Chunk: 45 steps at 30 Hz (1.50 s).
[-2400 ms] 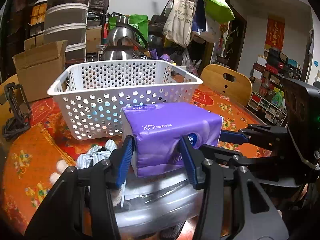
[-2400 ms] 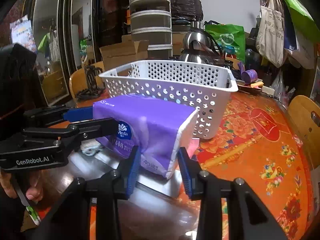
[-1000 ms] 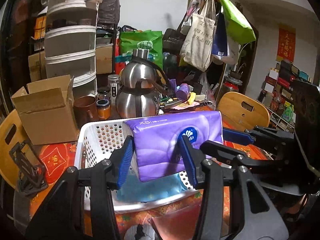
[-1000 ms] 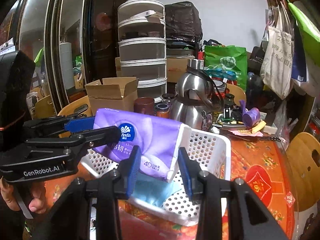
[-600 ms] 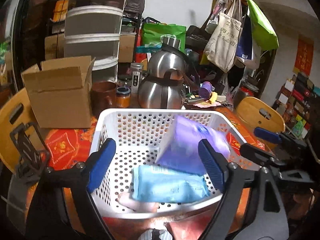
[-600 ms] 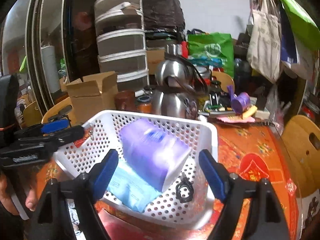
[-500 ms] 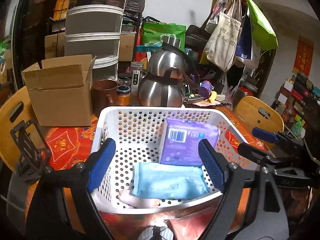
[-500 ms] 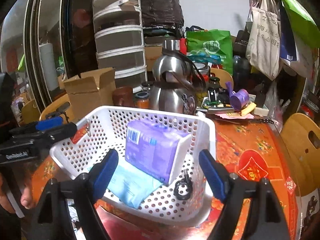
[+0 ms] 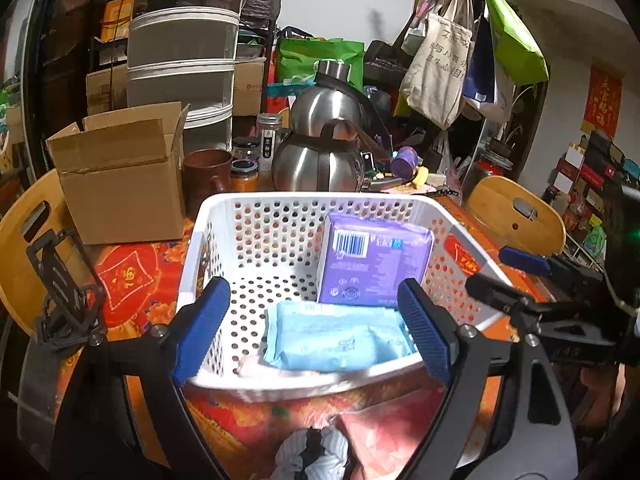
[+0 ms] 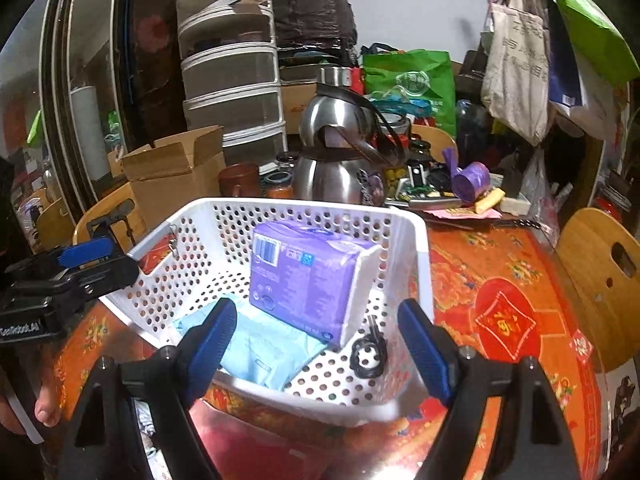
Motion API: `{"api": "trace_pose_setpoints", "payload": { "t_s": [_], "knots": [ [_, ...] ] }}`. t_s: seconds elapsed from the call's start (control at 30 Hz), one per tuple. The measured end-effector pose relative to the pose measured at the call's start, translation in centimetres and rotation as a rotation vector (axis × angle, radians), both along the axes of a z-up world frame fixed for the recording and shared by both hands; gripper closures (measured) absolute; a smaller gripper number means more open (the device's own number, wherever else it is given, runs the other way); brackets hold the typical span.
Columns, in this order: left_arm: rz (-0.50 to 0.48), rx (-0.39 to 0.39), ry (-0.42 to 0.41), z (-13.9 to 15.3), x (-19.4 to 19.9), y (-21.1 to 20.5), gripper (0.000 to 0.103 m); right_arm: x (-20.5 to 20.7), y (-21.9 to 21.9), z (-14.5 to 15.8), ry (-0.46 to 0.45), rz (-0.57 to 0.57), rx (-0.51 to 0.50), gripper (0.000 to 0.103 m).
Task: Organize soft objects
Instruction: 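Move both grippers down toward the white and blue sock bundle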
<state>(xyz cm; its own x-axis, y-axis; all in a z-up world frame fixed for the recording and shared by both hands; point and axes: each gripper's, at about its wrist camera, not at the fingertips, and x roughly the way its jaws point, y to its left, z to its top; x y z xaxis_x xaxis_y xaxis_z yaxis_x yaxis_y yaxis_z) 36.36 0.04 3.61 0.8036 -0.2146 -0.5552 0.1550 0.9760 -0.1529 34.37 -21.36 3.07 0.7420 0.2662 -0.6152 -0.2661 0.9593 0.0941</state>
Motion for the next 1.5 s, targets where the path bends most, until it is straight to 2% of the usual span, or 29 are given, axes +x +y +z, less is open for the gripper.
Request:
{"api": "trace_pose_setpoints", "payload": {
  "t_s": [0.17, 0.4, 0.57, 0.67, 0.77, 0.87, 0.97, 1.0, 1.07, 1.17, 1.23, 1.33, 1.37, 1.43, 1.5],
  "knots": [
    [0.020, 0.027, 0.019, -0.8, -1.8, 0.5, 0.019, -2.2, -0.3, -0.6, 0.008, -0.056, 0.010, 0.020],
    [0.043, 0.018, -0.010, -2.0, -8.1, 2.7, 0.015, -8.6, 2.4, -2.5, 0.003, -0.067, -0.005, 0.020],
    [0.065, 0.006, 0.013, -4.6, -12.1, 5.5, 0.015, -13.1, 5.3, -4.2, 0.012, -0.042, 0.041, 0.020],
    [0.105, -0.031, 0.033, -6.4, -14.1, 7.9, 0.015, -15.3, 7.9, -5.1, 0.010, -0.012, 0.011, 0.020],
    [0.118, -0.067, 0.041, -8.1, -15.3, 9.5, 0.015, -16.7, 9.3, -5.6, -0.008, 0.013, 0.040, 0.020],
    [0.123, -0.077, 0.057, -9.7, -16.1, 10.1, 0.015, -17.2, 10.8, -5.9, -0.012, 0.039, 0.026, 0.021],
    [0.097, -0.087, 0.062, -10.7, -16.4, 10.0, 0.015, -17.3, 11.9, -6.4, -0.004, 0.055, 0.013, 0.032],
    [0.093, -0.076, 0.066, -10.9, -16.3, 9.7, 0.016, -17.1, 12.2, -6.5, -0.003, 0.057, 0.010, 0.040],
    [0.083, -0.054, 0.064, -10.9, -16.0, 9.1, 0.019, -17.0, 12.5, -6.8, 0.003, 0.059, 0.004, 0.046],
    [0.083, -0.026, 0.068, -11.0, -15.6, 8.2, 0.037, -16.6, 12.9, -7.3, 0.014, 0.061, -0.002, 0.057],
    [0.075, -0.029, 0.079, -11.1, -15.2, 7.9, 0.053, -16.4, 13.0, -7.5, 0.024, 0.072, 0.006, 0.070],
    [0.058, -0.031, 0.104, -11.5, -14.8, 7.6, 0.069, -16.3, 13.3, -7.7, 0.031, 0.090, 0.012, 0.083],
    [0.045, -0.035, 0.107, -11.6, -14.8, 7.5, 0.071, -16.3, 13.2, -7.8, 0.030, 0.093, 0.018, 0.085],
    [0.027, -0.038, 0.109, -11.7, -14.7, 7.2, 0.084, -16.4, 13.2, -7.8, 0.031, 0.097, 0.015, 0.088],
    [0.002, -0.048, 0.110, -11.8, -14.8, 7.0, 0.086, -16.5, 13.2, -7.9, 0.033, 0.104, 0.021, 0.090]
  ]
}}
